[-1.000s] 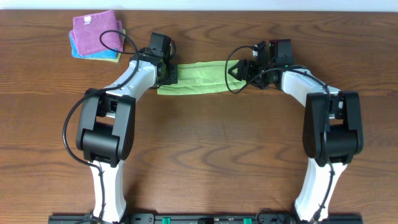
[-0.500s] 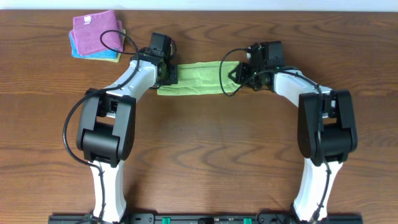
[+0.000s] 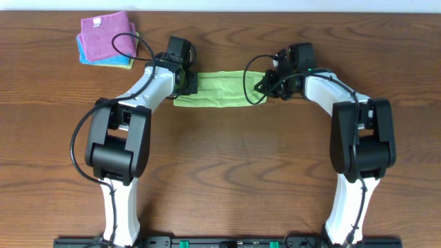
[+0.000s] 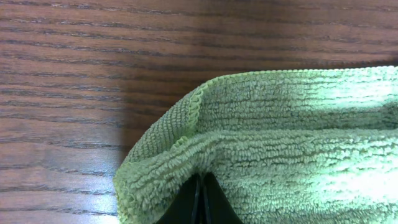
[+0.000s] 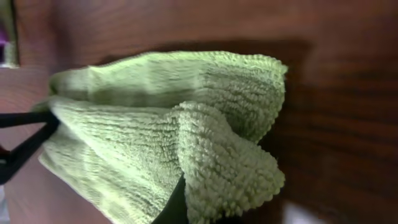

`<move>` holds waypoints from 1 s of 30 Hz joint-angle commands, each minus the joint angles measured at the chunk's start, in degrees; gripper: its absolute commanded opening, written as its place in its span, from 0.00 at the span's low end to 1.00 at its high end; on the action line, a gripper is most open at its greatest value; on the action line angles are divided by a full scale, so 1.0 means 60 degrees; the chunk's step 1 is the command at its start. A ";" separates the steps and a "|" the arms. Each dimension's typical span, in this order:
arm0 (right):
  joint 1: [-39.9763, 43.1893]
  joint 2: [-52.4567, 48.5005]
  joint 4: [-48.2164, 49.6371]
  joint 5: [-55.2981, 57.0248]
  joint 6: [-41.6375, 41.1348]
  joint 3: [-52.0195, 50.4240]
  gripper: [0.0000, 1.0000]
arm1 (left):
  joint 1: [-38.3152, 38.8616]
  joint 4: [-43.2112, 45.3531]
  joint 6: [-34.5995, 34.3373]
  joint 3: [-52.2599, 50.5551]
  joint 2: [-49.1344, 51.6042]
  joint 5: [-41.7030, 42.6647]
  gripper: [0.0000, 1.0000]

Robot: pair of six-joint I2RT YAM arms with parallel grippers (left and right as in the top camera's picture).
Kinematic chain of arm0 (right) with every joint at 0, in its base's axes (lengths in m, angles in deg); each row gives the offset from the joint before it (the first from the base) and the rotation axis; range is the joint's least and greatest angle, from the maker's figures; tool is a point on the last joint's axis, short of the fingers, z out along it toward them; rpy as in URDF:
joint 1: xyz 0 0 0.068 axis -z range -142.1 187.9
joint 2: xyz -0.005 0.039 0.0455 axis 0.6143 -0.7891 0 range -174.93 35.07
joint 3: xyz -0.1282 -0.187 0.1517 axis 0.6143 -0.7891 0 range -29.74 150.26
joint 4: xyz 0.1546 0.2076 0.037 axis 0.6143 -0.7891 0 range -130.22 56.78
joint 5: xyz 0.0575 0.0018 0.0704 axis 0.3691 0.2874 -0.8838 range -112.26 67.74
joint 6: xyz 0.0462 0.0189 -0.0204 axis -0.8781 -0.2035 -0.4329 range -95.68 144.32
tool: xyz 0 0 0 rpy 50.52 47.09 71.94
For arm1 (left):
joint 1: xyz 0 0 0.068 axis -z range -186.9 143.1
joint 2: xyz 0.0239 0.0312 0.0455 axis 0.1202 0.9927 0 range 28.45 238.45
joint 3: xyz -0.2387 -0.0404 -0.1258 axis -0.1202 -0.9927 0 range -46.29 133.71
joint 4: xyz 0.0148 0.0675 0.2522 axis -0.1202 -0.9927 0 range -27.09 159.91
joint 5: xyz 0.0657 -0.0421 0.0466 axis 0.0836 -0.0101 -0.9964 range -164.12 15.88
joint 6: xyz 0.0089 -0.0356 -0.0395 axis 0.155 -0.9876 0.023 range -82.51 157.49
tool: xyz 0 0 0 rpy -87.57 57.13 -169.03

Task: Fold the cloth
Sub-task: 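Fold the strip's right end leftward over the middle with the right gripper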

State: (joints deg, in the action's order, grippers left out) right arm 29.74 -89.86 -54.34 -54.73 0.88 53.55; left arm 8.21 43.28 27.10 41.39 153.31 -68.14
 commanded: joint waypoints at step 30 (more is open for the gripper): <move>-0.2189 0.0903 0.0627 0.0659 -0.0313 0.0678 0.02 | 0.0004 -0.0310 -0.0229 -0.0095 0.0011 0.0186 0.06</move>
State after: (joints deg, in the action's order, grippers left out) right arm 16.45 -85.53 -50.50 -51.08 -0.30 56.82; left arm 8.19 43.24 26.55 41.43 153.22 -68.14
